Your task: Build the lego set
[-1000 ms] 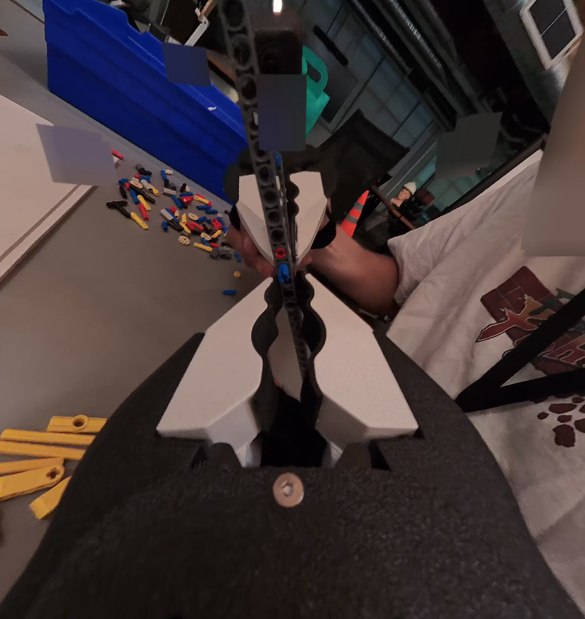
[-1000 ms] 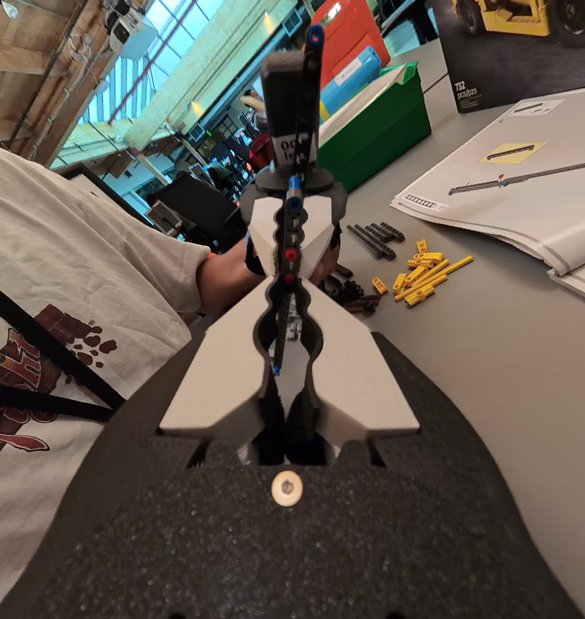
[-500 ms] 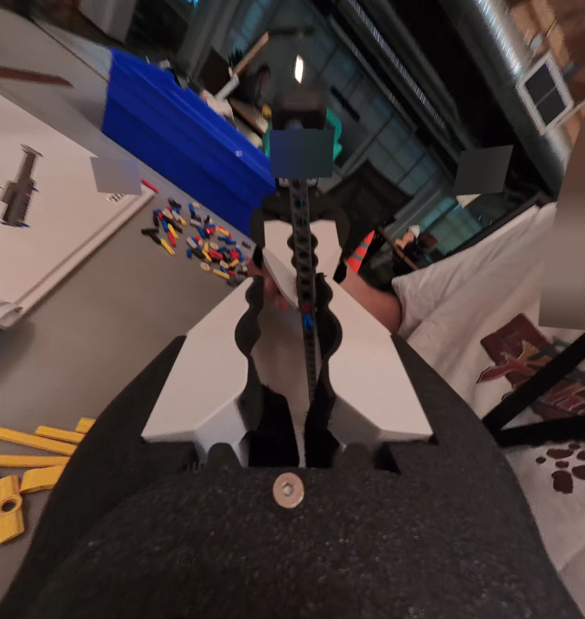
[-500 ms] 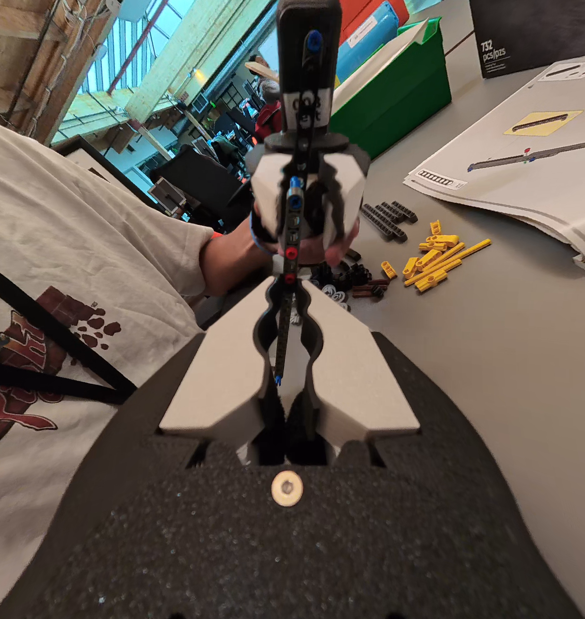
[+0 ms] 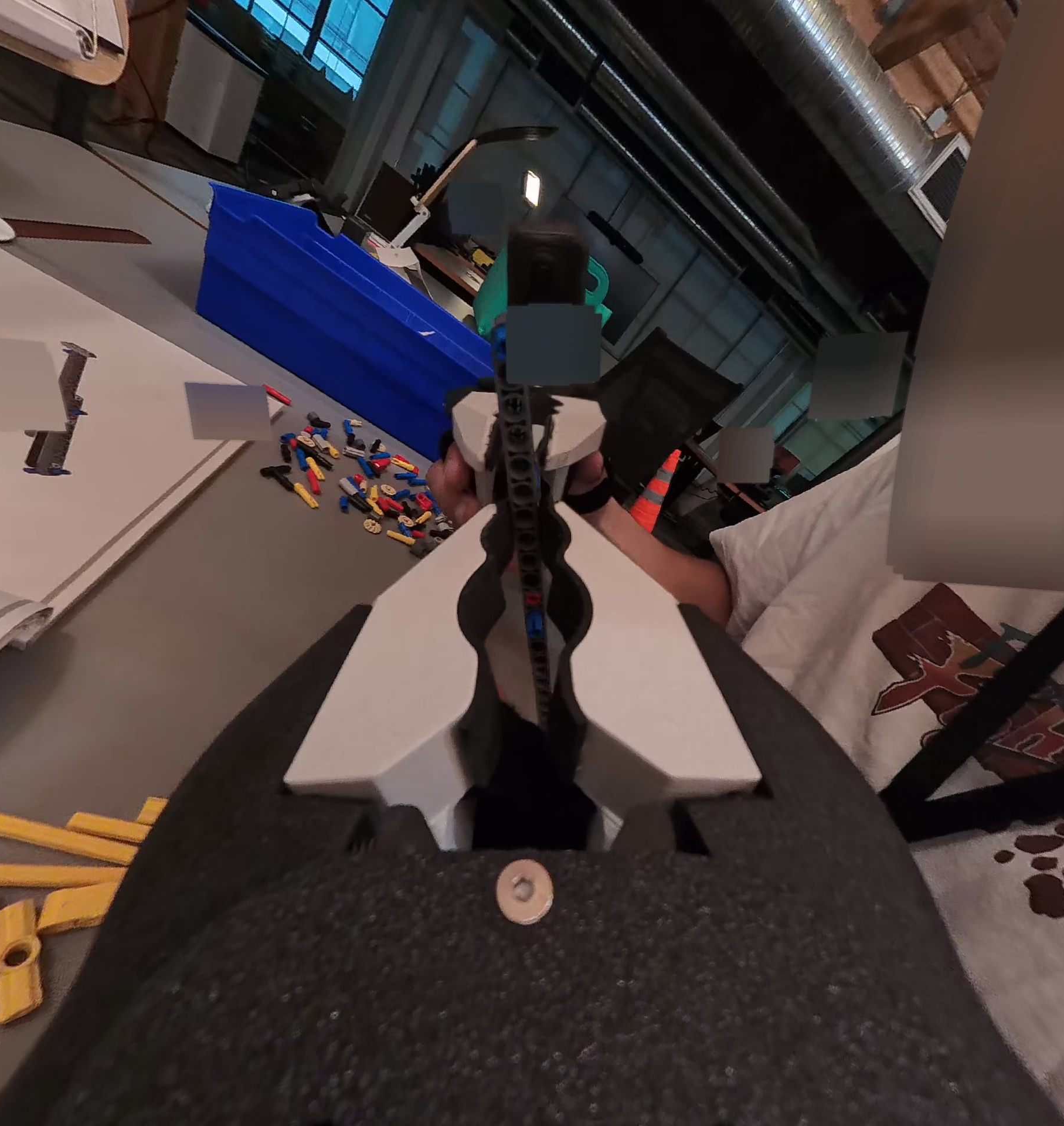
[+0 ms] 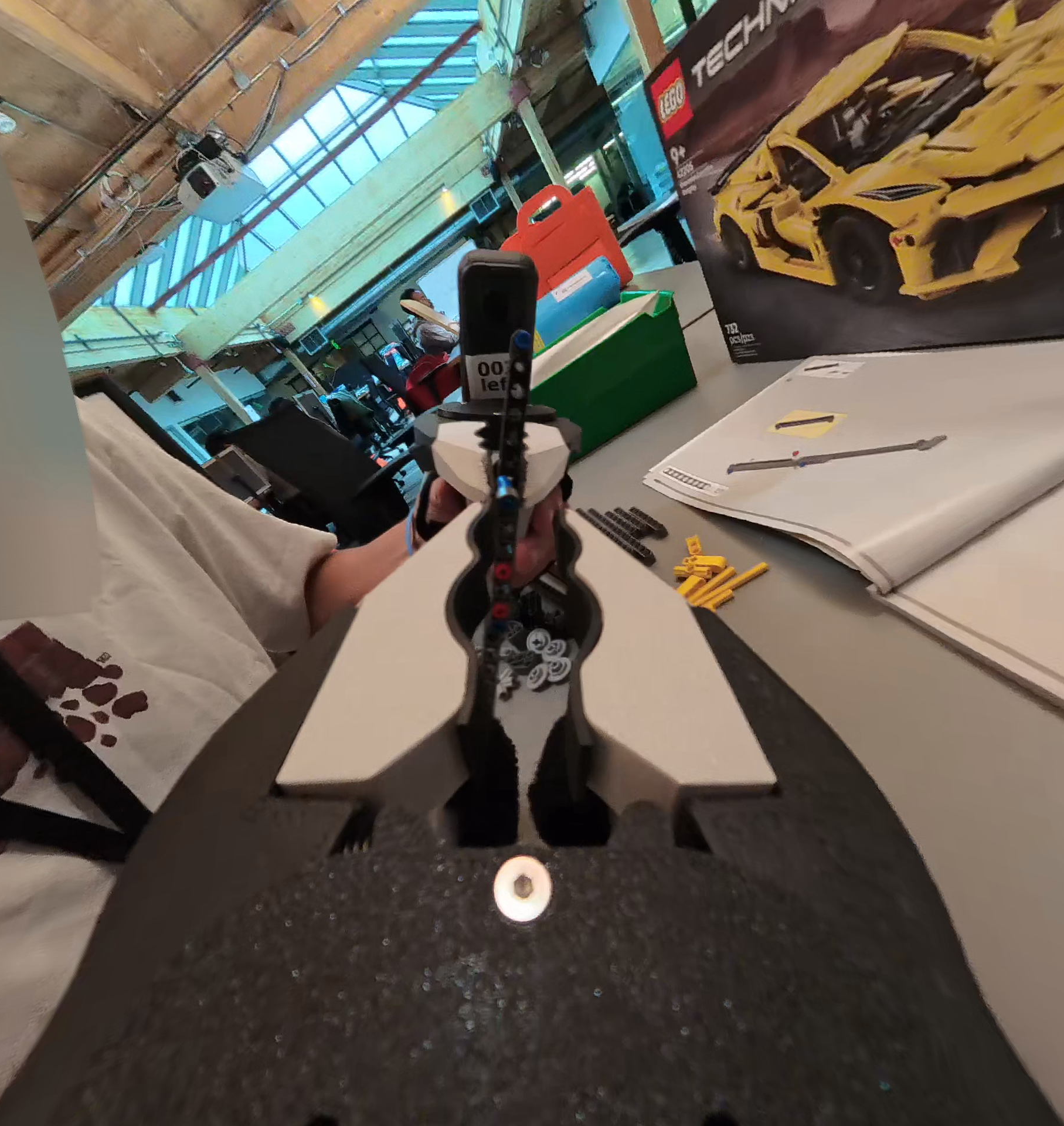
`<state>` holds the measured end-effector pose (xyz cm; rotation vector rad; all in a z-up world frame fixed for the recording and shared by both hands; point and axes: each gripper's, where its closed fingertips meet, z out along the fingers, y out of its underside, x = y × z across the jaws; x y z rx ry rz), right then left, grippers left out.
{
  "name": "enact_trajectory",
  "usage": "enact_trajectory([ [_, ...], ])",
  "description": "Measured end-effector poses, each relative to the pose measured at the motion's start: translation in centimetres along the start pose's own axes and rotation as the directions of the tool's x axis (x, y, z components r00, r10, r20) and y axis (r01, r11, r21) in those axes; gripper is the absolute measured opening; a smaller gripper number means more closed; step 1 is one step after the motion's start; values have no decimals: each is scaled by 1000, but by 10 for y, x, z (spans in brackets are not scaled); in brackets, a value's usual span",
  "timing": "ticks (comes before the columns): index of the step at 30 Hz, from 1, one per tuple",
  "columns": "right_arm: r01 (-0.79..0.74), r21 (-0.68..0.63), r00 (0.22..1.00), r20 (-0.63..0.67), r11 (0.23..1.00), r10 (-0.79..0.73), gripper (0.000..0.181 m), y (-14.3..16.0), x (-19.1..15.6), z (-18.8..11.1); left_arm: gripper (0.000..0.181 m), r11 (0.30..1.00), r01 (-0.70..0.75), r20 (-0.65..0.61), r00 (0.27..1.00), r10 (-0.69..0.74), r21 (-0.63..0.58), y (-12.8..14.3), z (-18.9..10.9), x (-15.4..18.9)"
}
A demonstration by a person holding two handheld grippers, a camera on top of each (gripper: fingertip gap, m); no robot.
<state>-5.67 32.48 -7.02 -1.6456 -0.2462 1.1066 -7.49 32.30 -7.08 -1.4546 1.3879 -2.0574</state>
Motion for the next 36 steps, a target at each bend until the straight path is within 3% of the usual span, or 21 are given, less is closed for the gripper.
enact_trajectory([
  [2,-14,-3,999,45,1000,14,17,0,-7,3,6,1000,9,11,1000,-9,6,0,0,-3],
  [7,-27,3,999,42,1000,27,6,2,-7,8,6,1000,-3,6,1000,3,-16,5,4,-1],
  [14,5,-59,1000,-2,998,-5,5,10,-3,7,6,998,-61,-11,998,61,-30,8,7,7],
  [25,24,-62,1000,6,998,-24,5,7,-7,4,6,997,80,-54,995,-80,8,4,4,1],
  [36,47,-124,999,2,991,-47,5,16,-9,5,6,999,27,-43,999,-29,-46,13,6,2],
])
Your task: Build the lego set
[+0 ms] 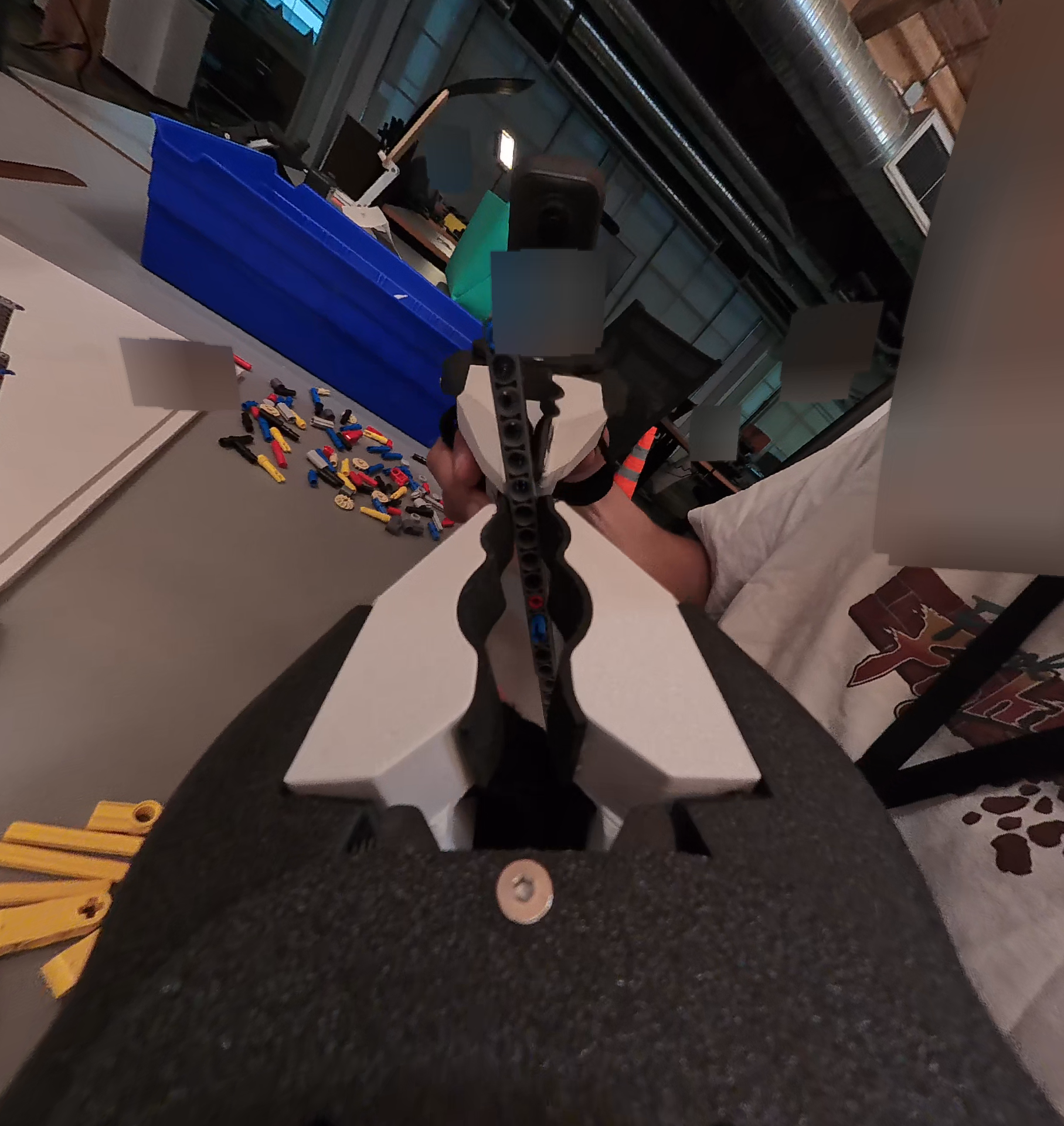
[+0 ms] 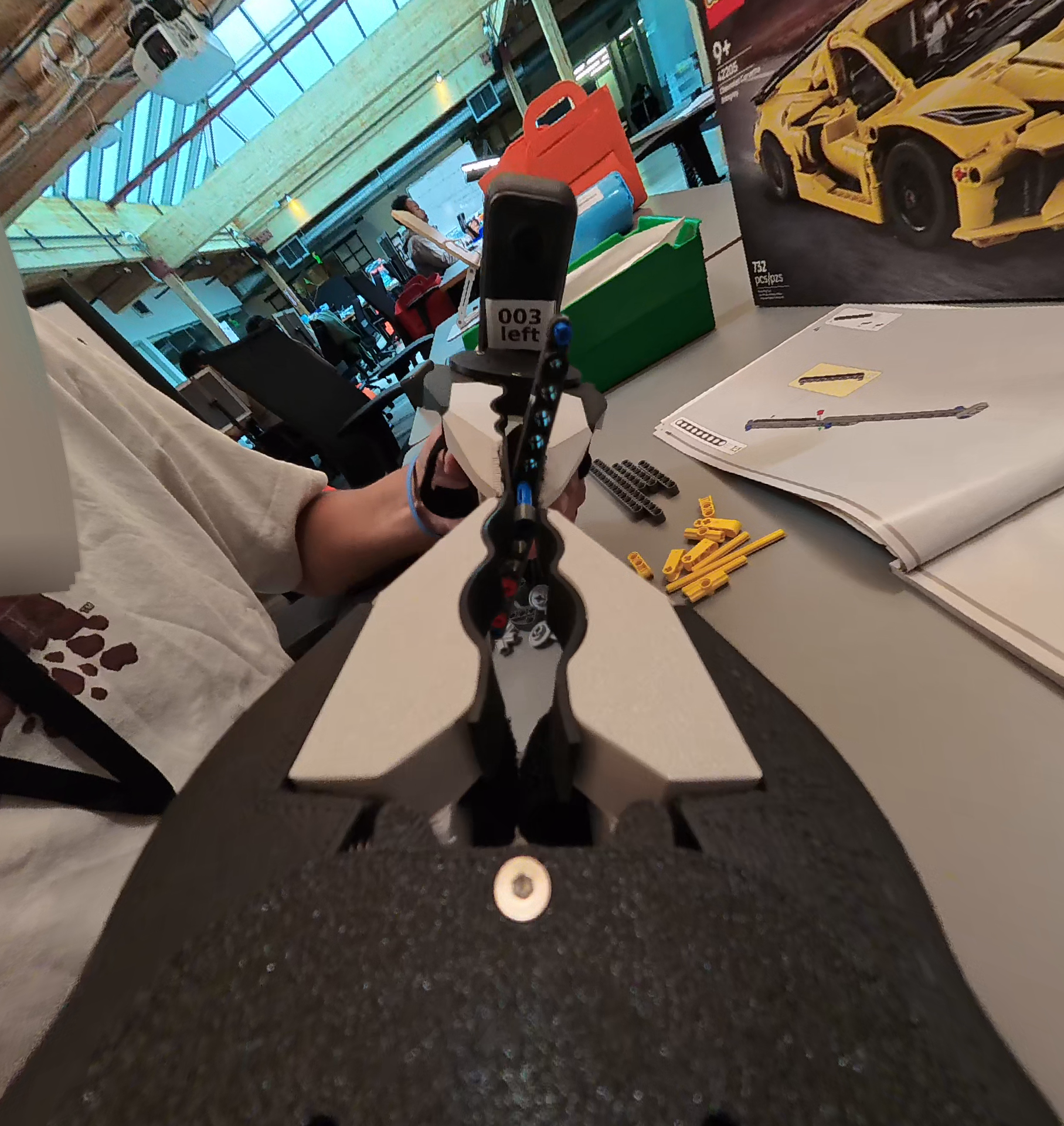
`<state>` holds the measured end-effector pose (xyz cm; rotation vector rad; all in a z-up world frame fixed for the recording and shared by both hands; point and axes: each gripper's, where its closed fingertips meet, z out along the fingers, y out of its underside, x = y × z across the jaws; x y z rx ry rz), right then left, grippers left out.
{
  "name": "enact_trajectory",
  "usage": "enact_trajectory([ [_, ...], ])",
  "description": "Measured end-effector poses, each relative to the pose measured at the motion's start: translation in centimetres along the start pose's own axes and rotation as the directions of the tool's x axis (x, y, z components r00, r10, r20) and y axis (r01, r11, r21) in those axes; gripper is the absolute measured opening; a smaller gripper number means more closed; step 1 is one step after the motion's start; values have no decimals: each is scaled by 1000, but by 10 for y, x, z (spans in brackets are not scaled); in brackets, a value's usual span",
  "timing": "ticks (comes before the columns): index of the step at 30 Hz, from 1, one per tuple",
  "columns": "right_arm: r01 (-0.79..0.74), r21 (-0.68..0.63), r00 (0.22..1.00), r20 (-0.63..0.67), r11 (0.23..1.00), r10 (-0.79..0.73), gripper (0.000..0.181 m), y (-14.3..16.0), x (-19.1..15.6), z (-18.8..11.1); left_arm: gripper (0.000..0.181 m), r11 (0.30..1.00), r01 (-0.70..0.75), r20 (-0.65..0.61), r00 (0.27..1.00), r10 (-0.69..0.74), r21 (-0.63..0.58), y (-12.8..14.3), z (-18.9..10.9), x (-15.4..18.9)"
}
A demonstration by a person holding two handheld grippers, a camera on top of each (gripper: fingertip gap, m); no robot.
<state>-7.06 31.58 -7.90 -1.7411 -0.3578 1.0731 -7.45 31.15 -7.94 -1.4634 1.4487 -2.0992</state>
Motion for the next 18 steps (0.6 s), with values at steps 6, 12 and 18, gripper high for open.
enact_trajectory([
  [6,-15,-34,999,31,999,16,5,6,-4,0,6,994,-73,19,997,74,-77,9,1,4],
  [12,-67,-78,995,67,995,72,6,15,-6,1,6,985,-74,11,997,76,-155,22,2,4],
  [18,-30,-145,994,103,989,45,5,29,-13,3,6,974,-65,-26,998,61,-215,37,11,9],
])
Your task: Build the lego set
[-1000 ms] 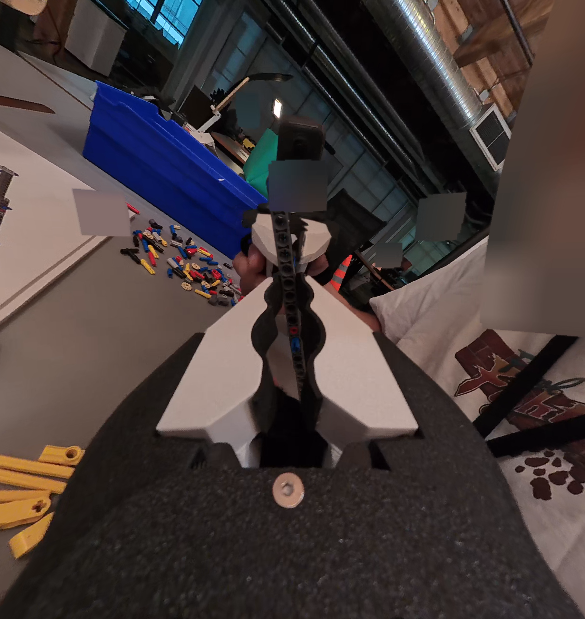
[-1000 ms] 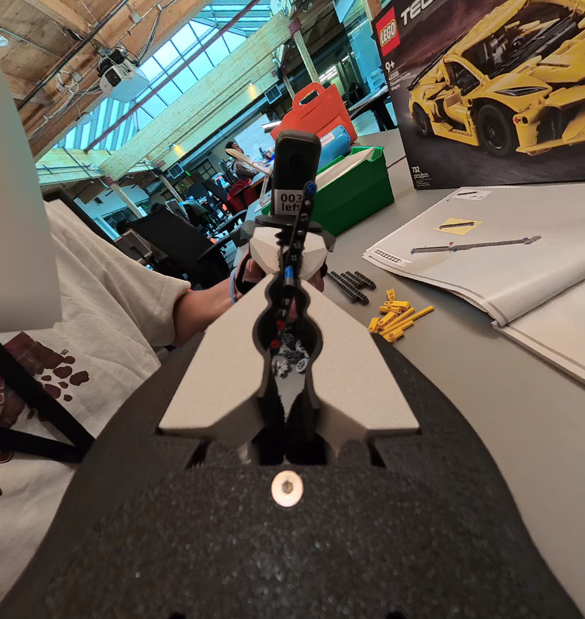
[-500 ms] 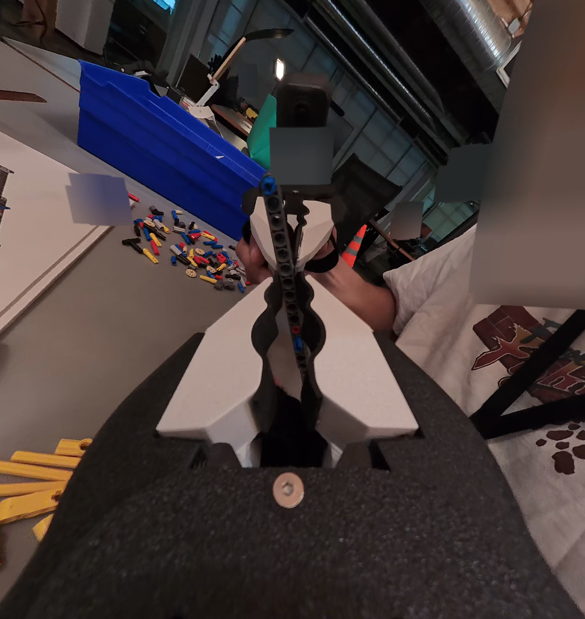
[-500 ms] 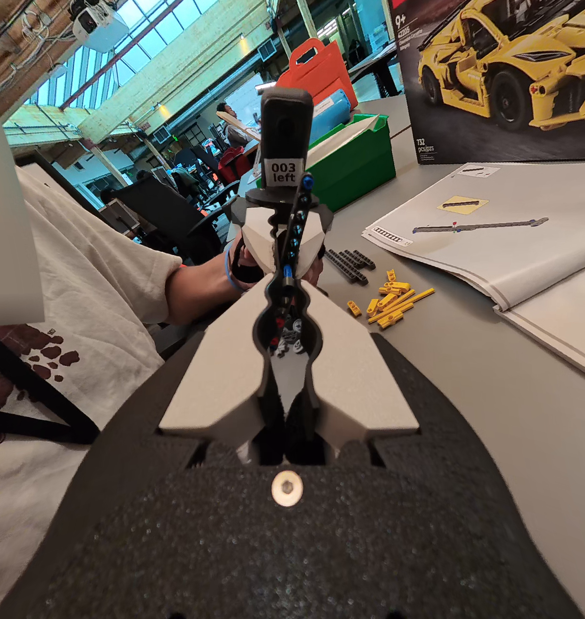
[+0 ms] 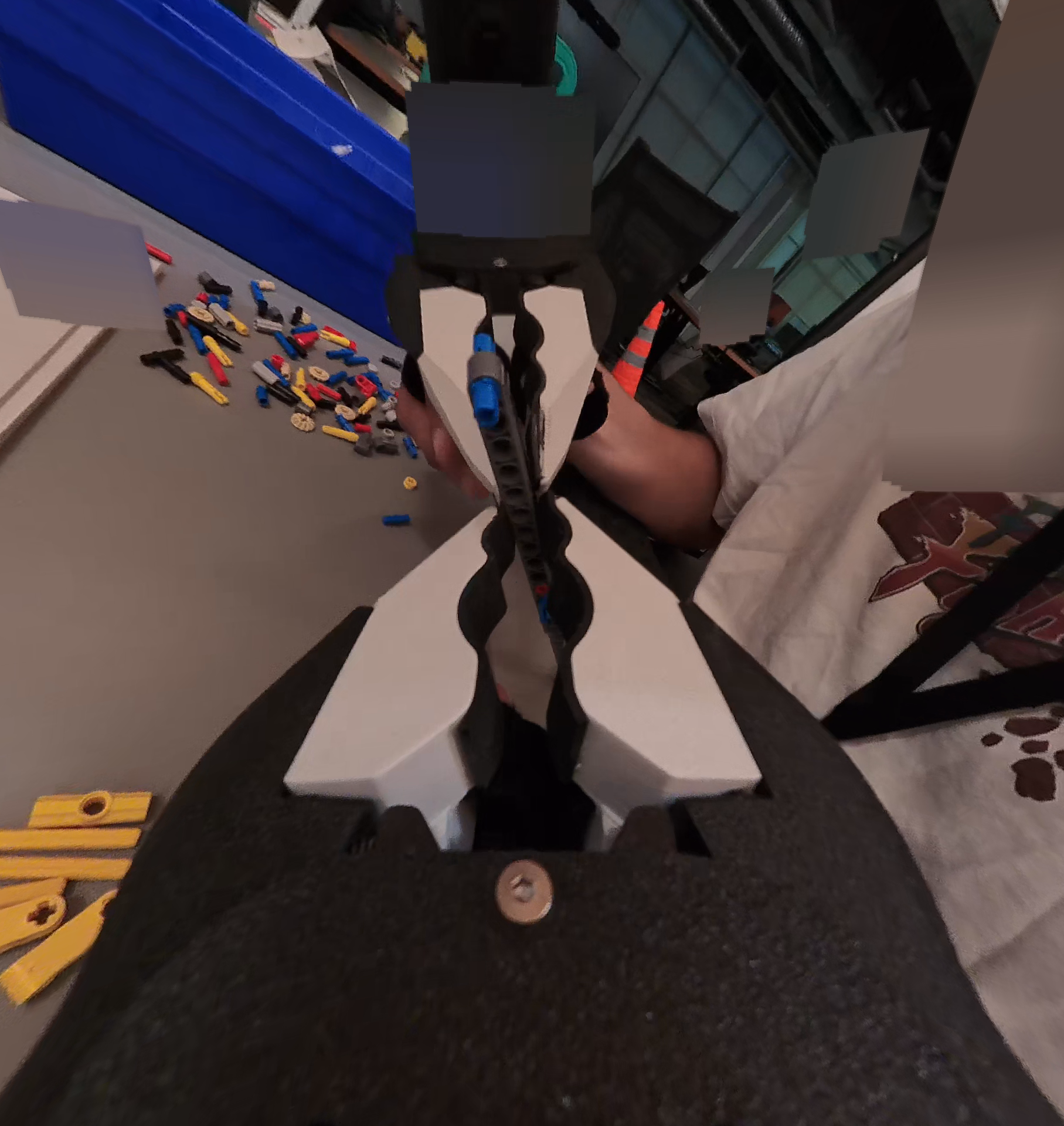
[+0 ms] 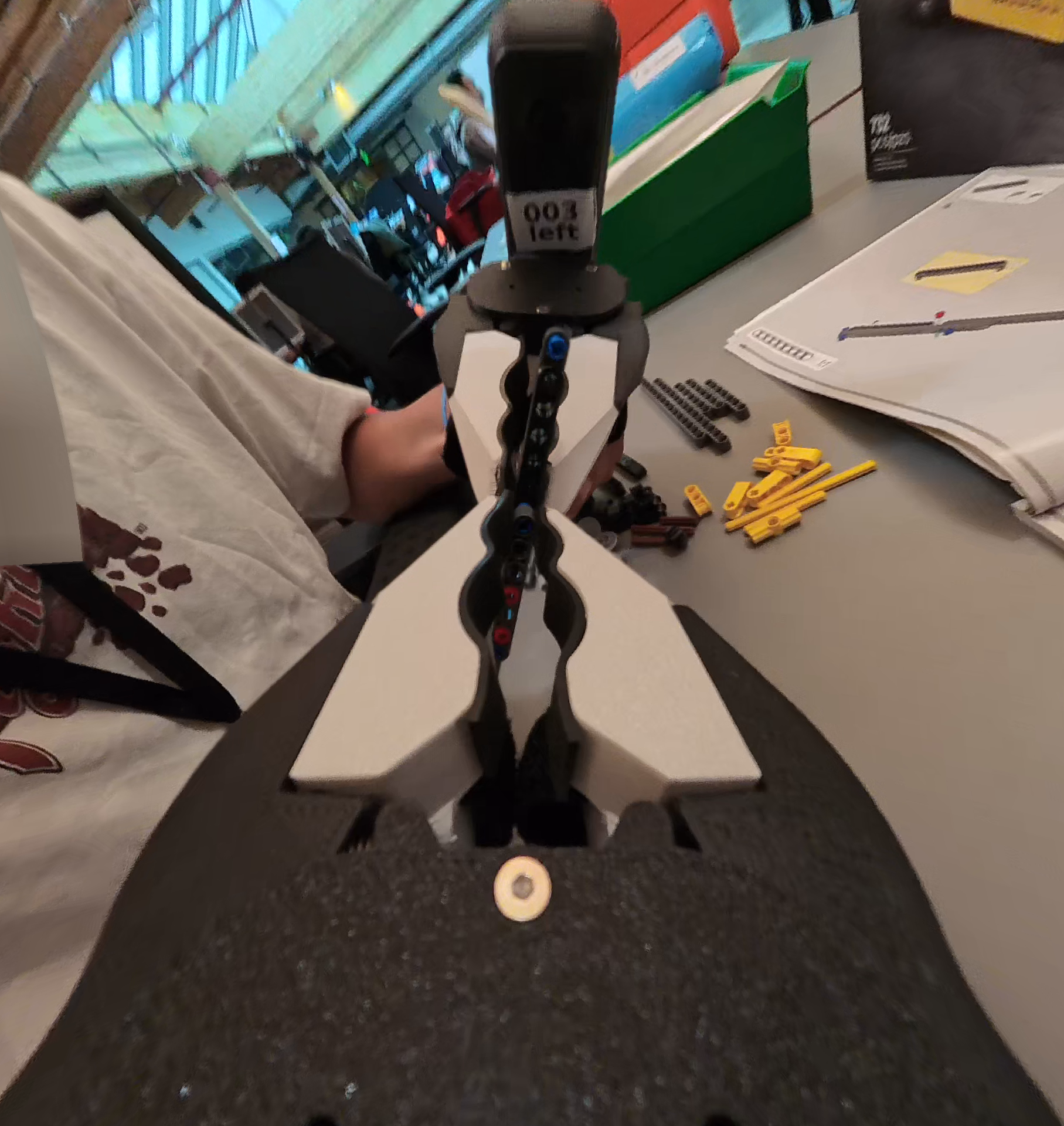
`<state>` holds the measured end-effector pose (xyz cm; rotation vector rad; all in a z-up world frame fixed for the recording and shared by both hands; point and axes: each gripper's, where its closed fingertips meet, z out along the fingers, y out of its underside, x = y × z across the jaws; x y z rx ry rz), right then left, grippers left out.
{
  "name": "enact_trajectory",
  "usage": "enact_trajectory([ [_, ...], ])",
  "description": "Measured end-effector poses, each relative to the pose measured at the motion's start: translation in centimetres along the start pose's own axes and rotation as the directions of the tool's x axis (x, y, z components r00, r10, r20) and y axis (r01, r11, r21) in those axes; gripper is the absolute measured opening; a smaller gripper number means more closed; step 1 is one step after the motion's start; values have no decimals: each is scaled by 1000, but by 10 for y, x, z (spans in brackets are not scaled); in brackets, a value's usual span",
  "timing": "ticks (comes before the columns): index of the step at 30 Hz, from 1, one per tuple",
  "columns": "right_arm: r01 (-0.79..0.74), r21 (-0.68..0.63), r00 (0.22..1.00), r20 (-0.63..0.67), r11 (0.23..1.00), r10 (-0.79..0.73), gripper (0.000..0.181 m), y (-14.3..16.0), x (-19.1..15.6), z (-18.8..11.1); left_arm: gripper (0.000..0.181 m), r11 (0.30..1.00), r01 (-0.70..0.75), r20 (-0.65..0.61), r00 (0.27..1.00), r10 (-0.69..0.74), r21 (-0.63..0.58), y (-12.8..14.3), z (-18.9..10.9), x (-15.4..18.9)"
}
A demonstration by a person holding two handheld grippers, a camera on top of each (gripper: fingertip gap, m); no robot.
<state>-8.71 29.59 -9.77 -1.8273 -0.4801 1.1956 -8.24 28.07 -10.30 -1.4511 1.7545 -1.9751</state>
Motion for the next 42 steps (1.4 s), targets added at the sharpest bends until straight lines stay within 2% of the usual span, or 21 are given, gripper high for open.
enact_trajectory([
  [3,-1,-3,1000,2,1000,1,6,-1,0,0,6,1000,-8,5,1000,8,-1,-1,-1,-1],
  [6,3,47,1000,-21,999,-2,7,-10,3,1,6,999,28,-4,1000,-28,41,-7,-5,-3],
  [8,63,143,995,-84,988,-51,28,-28,7,-8,6,992,72,7,997,-73,106,-16,-11,-10],
  [10,171,156,967,-216,973,-135,40,-36,14,-15,6,972,128,49,989,-140,199,-28,-21,-24],
  [11,231,101,929,-317,968,-189,43,-34,22,-13,6,961,134,69,986,-155,243,-34,-26,-29],
  [12,278,17,893,-373,960,-252,49,-28,25,-5,6,950,132,96,982,-165,284,-39,-29,-33],
  [14,358,-124,786,-494,925,-371,50,-22,36,5,6,938,123,174,967,-187,325,-44,-34,-44],
  [17,340,-327,634,-613,882,-472,53,-5,65,11,6,910,136,209,950,-232,391,-49,-38,-50],
  [20,343,-397,524,-671,851,-525,39,-4,76,9,6,896,148,218,941,-257,418,-49,-34,-49],
  [24,386,-365,477,-707,847,-522,41,-19,72,-1,6,896,73,286,934,-215,437,-56,-40,-48],
  [30,419,-453,358,-714,787,-601,40,-22,75,-3,6,881,108,273,927,-257,460,-54,-42,-53],
  [36,407,-502,320,-704,763,-634,35,-21,74,-6,6,880,103,266,931,-250,464,-55,-41,-52],
  [37,403,-499,331,-702,767,-631,35,-20,74,-6,6,883,100,272,930,-246,458,-54,-41,-52],
  [38,400,-497,341,-699,770,-628,26,-19,73,-5,6,883,97,272,931,-243,459,-54,-40,-52],
  [42,407,-516,335,-683,754,-649,27,-16,74,-6,6,889,100,274,931,-242,447,-52,-39,-53],
])
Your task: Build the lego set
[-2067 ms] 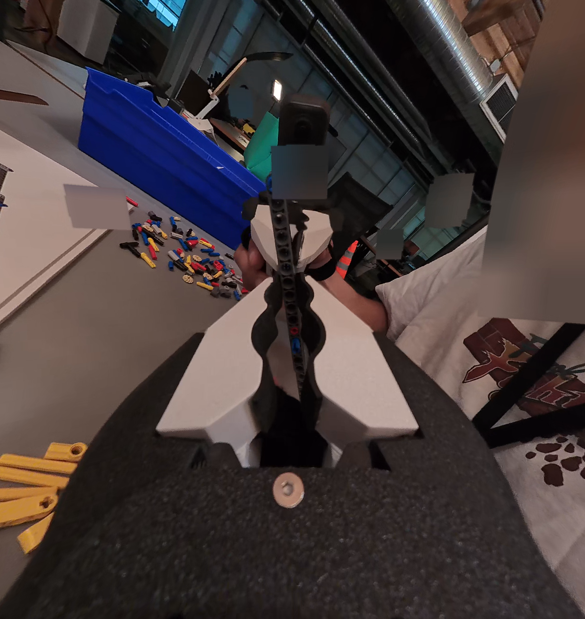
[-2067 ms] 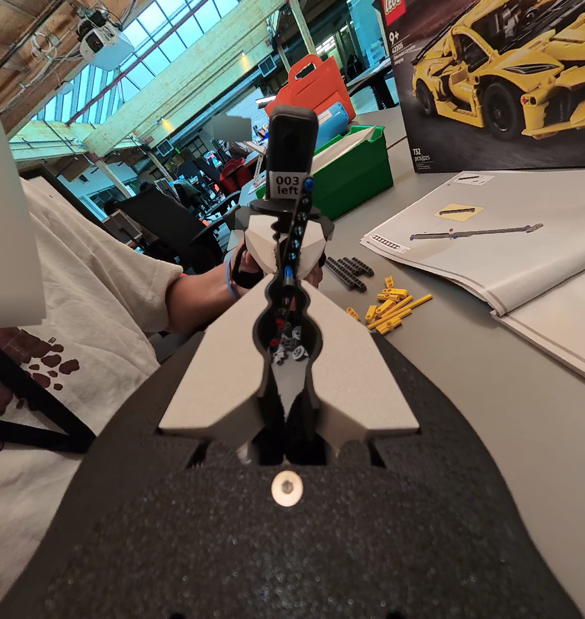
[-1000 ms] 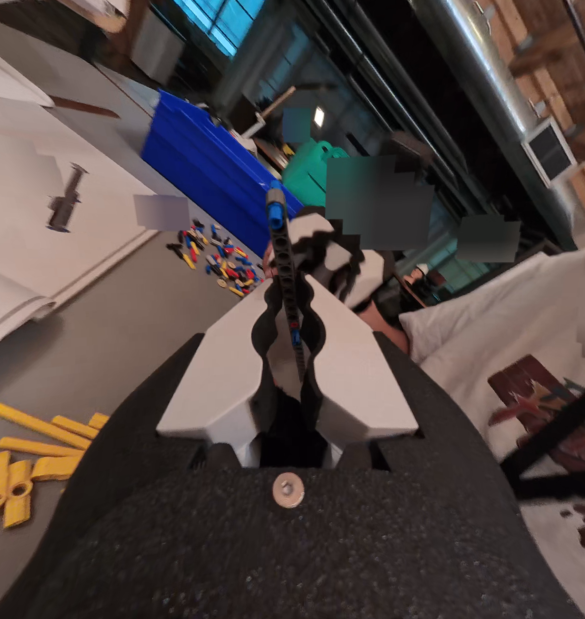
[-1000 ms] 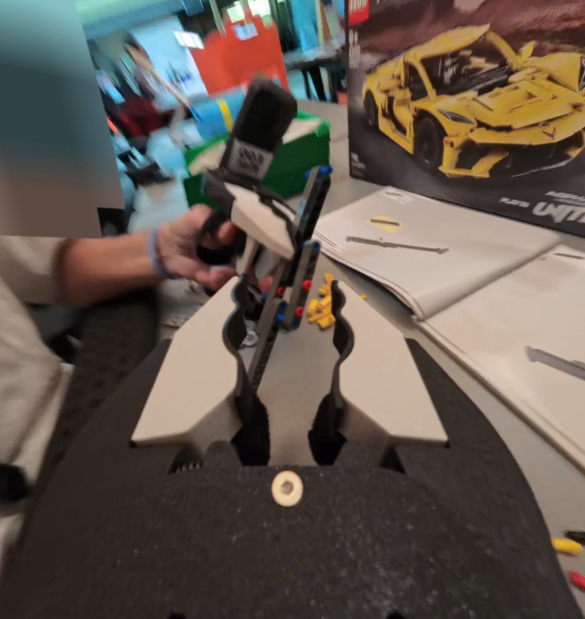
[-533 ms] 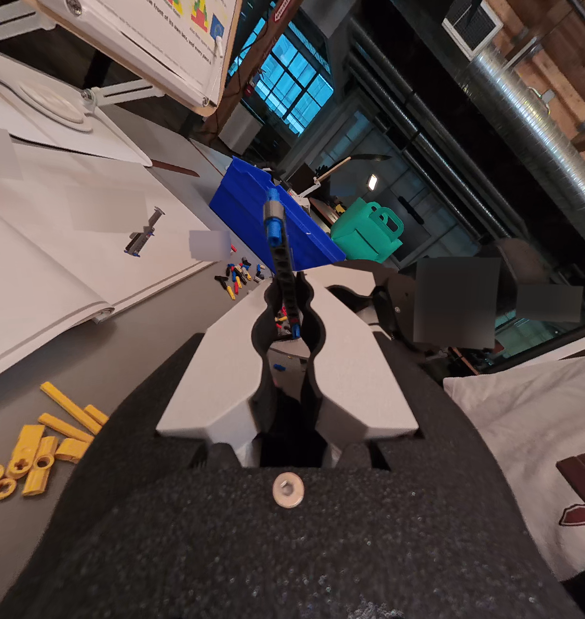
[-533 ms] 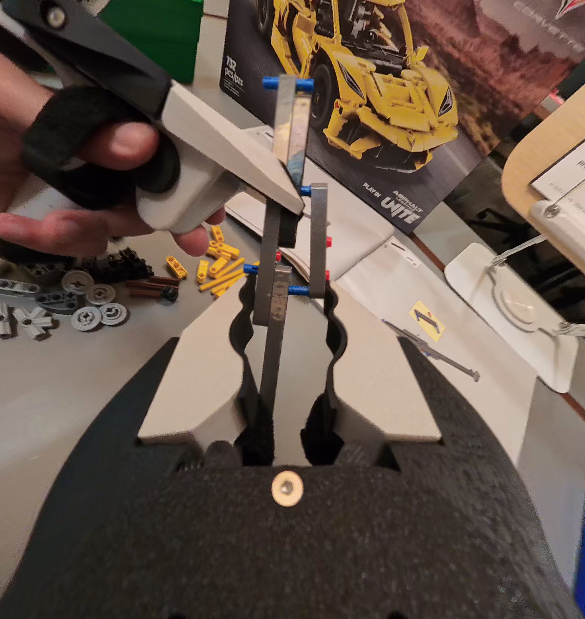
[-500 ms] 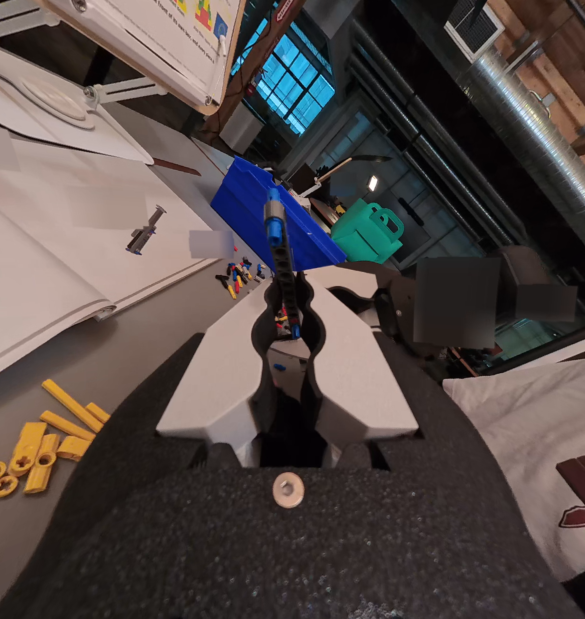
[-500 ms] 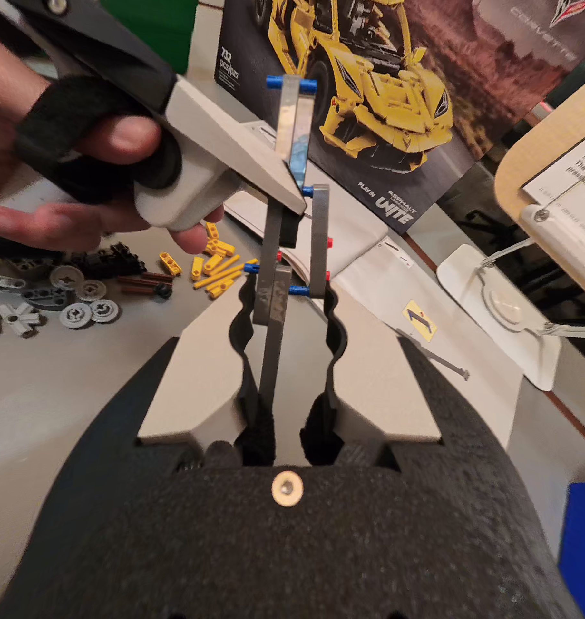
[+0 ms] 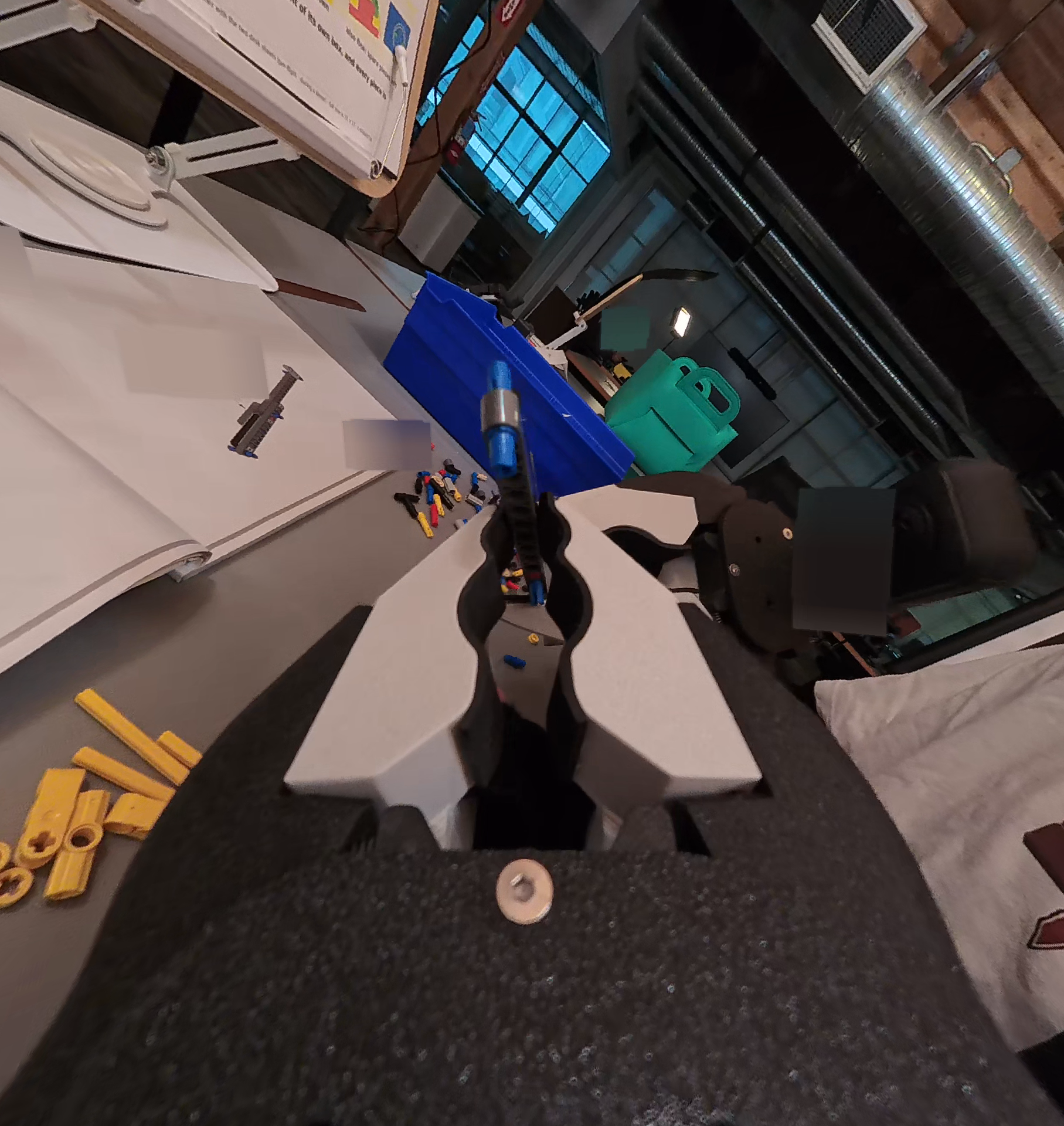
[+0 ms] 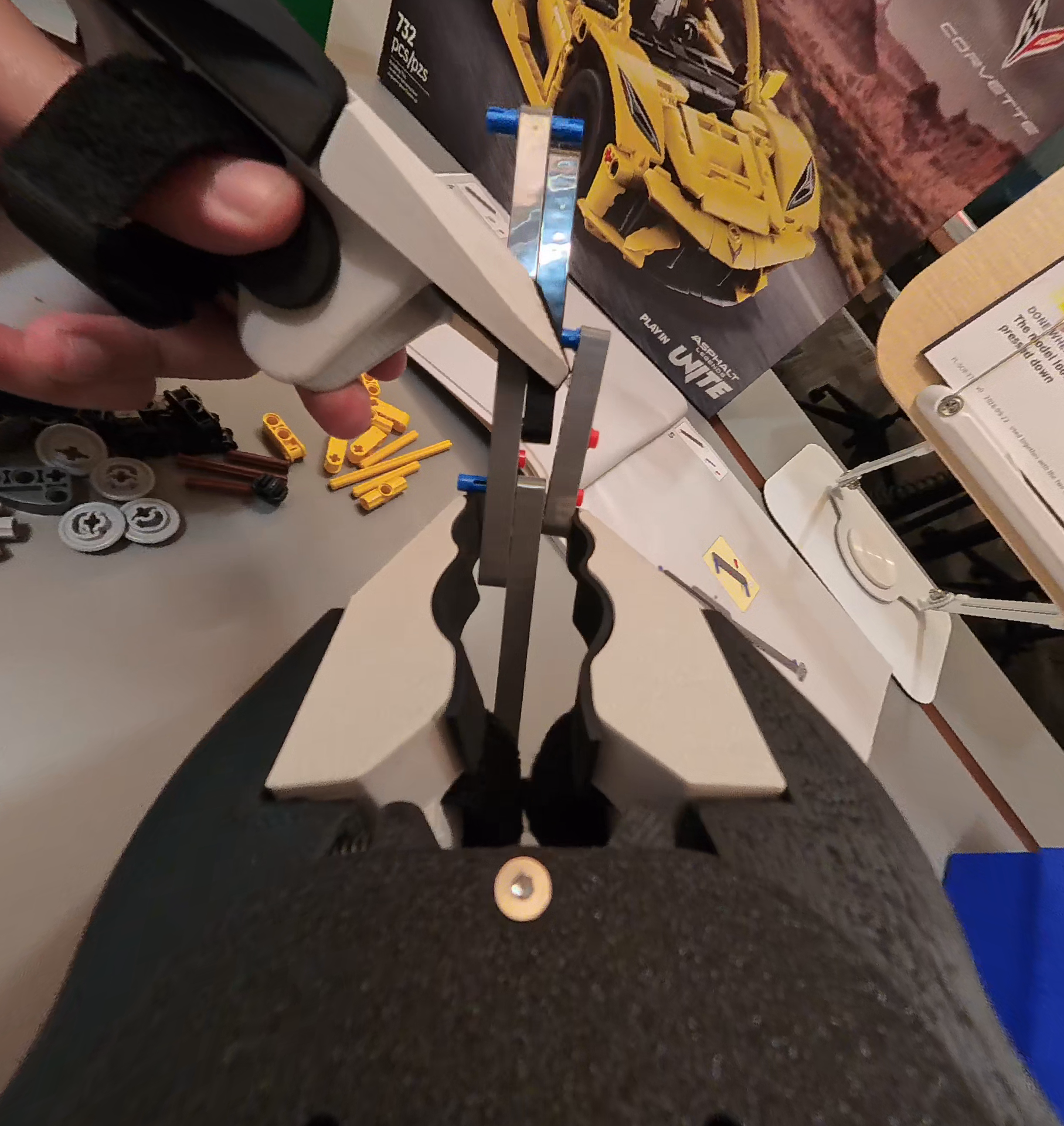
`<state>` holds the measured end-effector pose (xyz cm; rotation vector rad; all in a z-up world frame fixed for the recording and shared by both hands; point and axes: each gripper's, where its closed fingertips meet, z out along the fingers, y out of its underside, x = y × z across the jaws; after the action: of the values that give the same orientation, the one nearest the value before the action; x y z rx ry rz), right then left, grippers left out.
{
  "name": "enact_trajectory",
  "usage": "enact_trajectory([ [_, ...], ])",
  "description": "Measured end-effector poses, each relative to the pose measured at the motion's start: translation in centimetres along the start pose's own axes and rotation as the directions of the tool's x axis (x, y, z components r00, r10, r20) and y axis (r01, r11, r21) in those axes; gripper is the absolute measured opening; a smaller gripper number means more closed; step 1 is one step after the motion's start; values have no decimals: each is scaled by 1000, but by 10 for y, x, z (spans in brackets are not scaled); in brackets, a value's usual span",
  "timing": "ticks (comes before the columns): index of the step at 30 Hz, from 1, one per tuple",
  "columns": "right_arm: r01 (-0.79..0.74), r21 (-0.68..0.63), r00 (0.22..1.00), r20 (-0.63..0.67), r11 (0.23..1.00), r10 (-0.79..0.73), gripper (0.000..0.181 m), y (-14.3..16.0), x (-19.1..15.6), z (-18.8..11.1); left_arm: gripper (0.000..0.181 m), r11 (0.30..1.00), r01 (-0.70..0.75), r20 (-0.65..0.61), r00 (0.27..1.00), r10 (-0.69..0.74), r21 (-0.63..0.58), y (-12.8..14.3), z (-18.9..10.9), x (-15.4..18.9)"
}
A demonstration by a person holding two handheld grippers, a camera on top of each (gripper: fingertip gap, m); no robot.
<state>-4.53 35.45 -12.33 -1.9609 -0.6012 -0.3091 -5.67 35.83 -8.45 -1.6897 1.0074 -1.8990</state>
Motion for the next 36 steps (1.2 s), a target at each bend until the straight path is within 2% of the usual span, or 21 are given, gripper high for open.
enact_trajectory([
  [3,-103,14,991,88,995,101,28,1,-5,2,6,1000,20,7,1000,-20,-7,2,0,-5],
  [6,-244,88,953,208,966,222,42,-10,-3,-11,6,1000,24,29,999,-24,12,-2,-2,-10],
  [7,-275,105,946,207,956,249,45,-14,2,-13,6,1000,8,33,999,-8,4,-1,-2,-9],
  [8,-266,115,953,183,957,243,48,-17,6,-13,6,1000,-5,35,999,5,-9,1,-1,-8],
  [11,-105,108,992,81,989,96,49,-21,-1,-6,6,999,-21,20,1000,22,-40,9,6,0],
  [15,39,77,998,-44,996,-36,32,-18,2,-4,6,998,-8,2,1000,9,-67,18,11,5],
  [18,77,73,996,-46,994,-74,30,-18,1,-7,6,996,-4,-20,1000,3,-89,20,11,8],
  [22,175,40,982,-72,984,-172,26,-16,0,-8,6,990,-67,0,998,67,-123,24,11,9],
  [29,127,99,992,9,987,-129,27,-14,-6,-4,7,982,-73,-7,997,72,-175,26,9,4],
  [32,-7,120,998,67,993,-2,30,-15,-8,-4,6,989,-55,13,998,58,-140,23,8,1],
  [33,-23,119,998,55,993,16,39,-14,-4,-4,6,992,-27,16,999,29,-125,20,7,0],
  [36,-59,98,997,59,993,53,39,-7,2,-5,6,996,68,25,998,-66,-62,11,2,-8],
])
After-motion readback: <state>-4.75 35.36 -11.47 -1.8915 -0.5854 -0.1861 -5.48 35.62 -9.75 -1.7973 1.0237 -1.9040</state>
